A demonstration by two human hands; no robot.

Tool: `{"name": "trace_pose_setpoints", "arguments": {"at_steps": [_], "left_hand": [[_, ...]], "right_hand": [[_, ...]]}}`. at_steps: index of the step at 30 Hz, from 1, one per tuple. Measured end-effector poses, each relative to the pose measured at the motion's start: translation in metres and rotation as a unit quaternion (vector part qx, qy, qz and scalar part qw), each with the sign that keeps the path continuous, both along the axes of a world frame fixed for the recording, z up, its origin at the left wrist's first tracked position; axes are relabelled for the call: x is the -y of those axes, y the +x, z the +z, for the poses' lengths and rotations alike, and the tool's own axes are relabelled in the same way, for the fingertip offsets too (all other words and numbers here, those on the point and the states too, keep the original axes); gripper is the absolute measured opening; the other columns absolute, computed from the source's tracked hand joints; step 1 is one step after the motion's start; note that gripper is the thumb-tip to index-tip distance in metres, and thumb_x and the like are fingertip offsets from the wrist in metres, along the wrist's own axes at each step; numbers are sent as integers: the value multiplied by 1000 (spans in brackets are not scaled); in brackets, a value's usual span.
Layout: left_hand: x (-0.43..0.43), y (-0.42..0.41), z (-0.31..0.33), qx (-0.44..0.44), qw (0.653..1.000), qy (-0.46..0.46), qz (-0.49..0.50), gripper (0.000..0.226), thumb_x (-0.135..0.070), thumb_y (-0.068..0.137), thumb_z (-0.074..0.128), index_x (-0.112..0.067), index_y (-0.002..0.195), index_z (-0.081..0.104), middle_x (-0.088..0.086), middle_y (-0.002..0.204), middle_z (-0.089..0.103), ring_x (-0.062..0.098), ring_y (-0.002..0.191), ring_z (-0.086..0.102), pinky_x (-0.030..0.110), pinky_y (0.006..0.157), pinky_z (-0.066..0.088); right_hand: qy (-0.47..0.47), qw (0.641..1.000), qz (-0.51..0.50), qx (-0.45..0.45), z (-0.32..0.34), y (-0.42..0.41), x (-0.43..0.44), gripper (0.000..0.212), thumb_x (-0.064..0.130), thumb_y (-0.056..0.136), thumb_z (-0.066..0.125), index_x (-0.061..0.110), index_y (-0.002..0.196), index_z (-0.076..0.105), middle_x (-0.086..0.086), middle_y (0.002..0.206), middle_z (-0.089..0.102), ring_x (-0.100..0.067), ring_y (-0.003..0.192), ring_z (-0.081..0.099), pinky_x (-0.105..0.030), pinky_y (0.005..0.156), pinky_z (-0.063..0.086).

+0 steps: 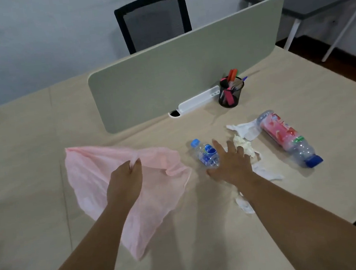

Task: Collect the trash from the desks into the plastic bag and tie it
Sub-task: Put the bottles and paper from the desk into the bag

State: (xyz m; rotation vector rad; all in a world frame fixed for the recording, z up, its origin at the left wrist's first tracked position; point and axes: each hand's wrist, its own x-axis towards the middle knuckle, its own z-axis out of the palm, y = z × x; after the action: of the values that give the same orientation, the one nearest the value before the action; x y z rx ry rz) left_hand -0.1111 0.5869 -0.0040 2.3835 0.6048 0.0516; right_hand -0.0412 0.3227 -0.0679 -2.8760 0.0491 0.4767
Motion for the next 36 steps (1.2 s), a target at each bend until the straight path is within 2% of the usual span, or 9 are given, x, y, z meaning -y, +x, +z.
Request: {"name": "trace_pose_setpoints", "arguments": {"at_steps": [5, 10, 15, 19, 22, 25, 29, 32, 36], "left_hand": [[3, -7, -19, -3, 994, -109, -31, 35, -33, 100, 38, -8, 86, 57, 8, 78, 61, 23, 69, 54, 35, 64, 42], [0, 2, -8, 4, 984, -177, -1, 37, -42, 101, 37, -18, 121, 56, -6, 120, 55, 19, 109, 51, 35, 94, 37], [-1, 13, 3, 20, 968, -249, 36, 38, -45, 101, 35, -20, 80, 54, -2, 84, 56, 19, 81, 50, 31, 71, 39], [6, 2, 9, 1, 976, -217, -27, 41, -45, 103, 29, -19, 87, 56, 0, 85, 57, 15, 79, 54, 30, 73, 39], [8, -8, 9, -2, 972, -227, -56, 43, -44, 103, 29, -18, 107, 63, 0, 101, 65, 16, 93, 60, 30, 84, 43], [8, -14, 9, 16, 971, -230, -56, 41, -42, 103, 32, -16, 110, 63, 1, 103, 66, 15, 94, 61, 28, 80, 42], [9, -12, 1, 11, 973, -220, -67, 43, -46, 102, 31, -17, 107, 62, 1, 100, 64, 18, 93, 59, 32, 84, 44], [17, -7, -10, 7, 973, -214, -82, 38, -44, 102, 33, -20, 99, 61, -2, 95, 62, 20, 91, 57, 33, 81, 41], [36, -2, -21, 5, 973, -207, -104, 45, -43, 103, 33, -12, 123, 59, 5, 113, 62, 17, 98, 54, 31, 88, 38]], "right_hand": [[81, 996, -22, -26, -20, -4, 2, 88, 31, 82, 60, 39, 151, 6, -9, 125, 39, -34, 118, 40, -39, 83, 43], [131, 991, 5, 39, -7, -44, -20, 87, 31, 77, 61, 36, 149, 13, -6, 110, 41, -28, 96, 45, -37, 74, 44], [117, 981, 93, 125, -5, -98, -61, 84, 34, 66, 68, 26, 139, 29, -7, 99, 49, -26, 82, 51, -37, 67, 52], [108, 980, 155, 67, 7, -84, -113, 76, 37, 78, 66, 31, 141, 23, -6, 119, 41, -25, 105, 44, -34, 78, 50], [164, 969, 176, 46, 7, -70, -148, 70, 36, 82, 65, 27, 143, 31, -9, 136, 35, -29, 119, 36, -39, 90, 45], [197, 963, 185, -18, -5, -65, -153, 84, 44, 79, 66, 29, 149, 22, -6, 156, 14, -31, 142, 14, -44, 110, 33], [101, 980, 164, 53, -16, -69, -99, 92, 77, 69, 49, 46, 148, 13, 2, 158, 18, -31, 143, 15, -46, 112, 26], [30, 991, 75, 103, -22, -79, -39, 93, 85, 62, 35, 49, 147, 19, -2, 159, 20, -36, 146, 12, -57, 115, 13], [-45, 991, -18, 123, -42, -93, 37, 99, 89, 60, 37, 42, 147, 31, -15, 157, 26, -50, 139, 25, -72, 102, 25]]}}
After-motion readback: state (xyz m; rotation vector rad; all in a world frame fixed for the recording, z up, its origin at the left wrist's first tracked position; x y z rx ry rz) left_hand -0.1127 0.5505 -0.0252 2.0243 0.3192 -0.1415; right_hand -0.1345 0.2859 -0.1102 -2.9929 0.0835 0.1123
